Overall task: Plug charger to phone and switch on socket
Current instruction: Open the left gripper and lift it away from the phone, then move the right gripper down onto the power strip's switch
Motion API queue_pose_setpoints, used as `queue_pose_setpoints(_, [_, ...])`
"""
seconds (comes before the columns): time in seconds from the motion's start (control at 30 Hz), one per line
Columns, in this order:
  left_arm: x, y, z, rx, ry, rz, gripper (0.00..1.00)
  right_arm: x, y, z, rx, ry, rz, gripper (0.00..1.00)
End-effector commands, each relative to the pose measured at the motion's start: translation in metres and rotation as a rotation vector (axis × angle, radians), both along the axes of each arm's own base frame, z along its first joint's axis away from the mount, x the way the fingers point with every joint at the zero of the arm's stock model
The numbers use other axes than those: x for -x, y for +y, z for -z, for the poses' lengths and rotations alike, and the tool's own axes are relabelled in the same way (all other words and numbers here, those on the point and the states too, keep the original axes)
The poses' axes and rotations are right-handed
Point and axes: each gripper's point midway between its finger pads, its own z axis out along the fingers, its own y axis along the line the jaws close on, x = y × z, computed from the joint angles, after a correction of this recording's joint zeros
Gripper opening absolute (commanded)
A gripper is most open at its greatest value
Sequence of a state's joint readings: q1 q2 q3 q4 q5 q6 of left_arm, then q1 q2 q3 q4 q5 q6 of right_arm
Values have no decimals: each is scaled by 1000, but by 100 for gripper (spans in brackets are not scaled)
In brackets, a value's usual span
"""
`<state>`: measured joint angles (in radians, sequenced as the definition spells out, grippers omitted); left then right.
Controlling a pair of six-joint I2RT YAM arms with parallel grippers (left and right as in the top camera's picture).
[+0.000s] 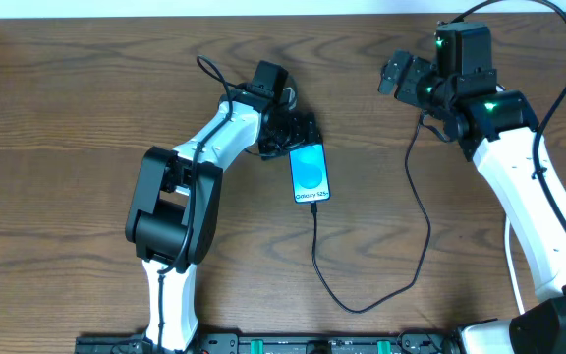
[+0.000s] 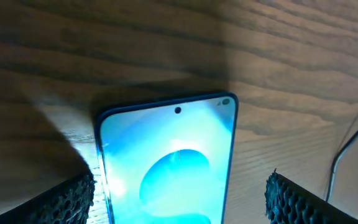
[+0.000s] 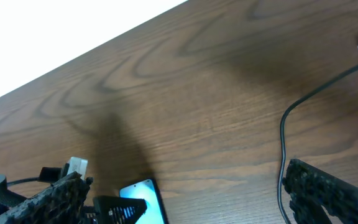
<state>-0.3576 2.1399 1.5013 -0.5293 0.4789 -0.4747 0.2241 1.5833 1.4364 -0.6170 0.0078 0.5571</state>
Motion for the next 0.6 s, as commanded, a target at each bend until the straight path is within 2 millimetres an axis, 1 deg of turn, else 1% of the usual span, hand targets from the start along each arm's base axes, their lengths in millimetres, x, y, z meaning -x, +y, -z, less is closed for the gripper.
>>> queue_pose_setpoints(0.0, [9, 24, 36, -134, 48, -25, 89, -1, -3, 4, 28, 5, 4, 99])
queue_pose_setpoints(0.1, [2, 32, 23, -138, 24, -3, 89, -1, -5, 4, 34, 4, 10, 99])
queue_pose_setpoints(0.2, [-9, 48, -5, -158, -14, -6, 89, -2, -8, 4, 45, 2, 22, 99])
queue_pose_setpoints(0.23, [-13, 55, -19, -168, -38, -5, 89, -2, -8, 4, 45, 2, 22, 99])
queue_pose_setpoints(0.27, [-20, 69, -46, -188, -84, -19, 89, -2, -8, 4, 46, 1, 22, 99])
queue_pose_setpoints(0.33, [-22, 80, -75, -194, -141, -19, 89, -2, -8, 4, 46, 1, 22, 99])
queue_pose_setpoints(0.37, [-22, 86, -93, -192, -180, -17, 89, -2, -8, 4, 46, 2, 22, 99])
queue_pose_setpoints(0.43, [-20, 94, -125, -184, -244, -23, 89, -1, -8, 4, 46, 5, 22, 99])
queue_pose_setpoints(0.47, [-17, 100, -149, -175, -291, -40, 89, 0, -8, 5, 47, 10, 22, 99])
queue_pose_setpoints(0.57, [-4, 111, -194, -160, -370, -67, 89, 2, -8, 7, 50, 22, 21, 99])
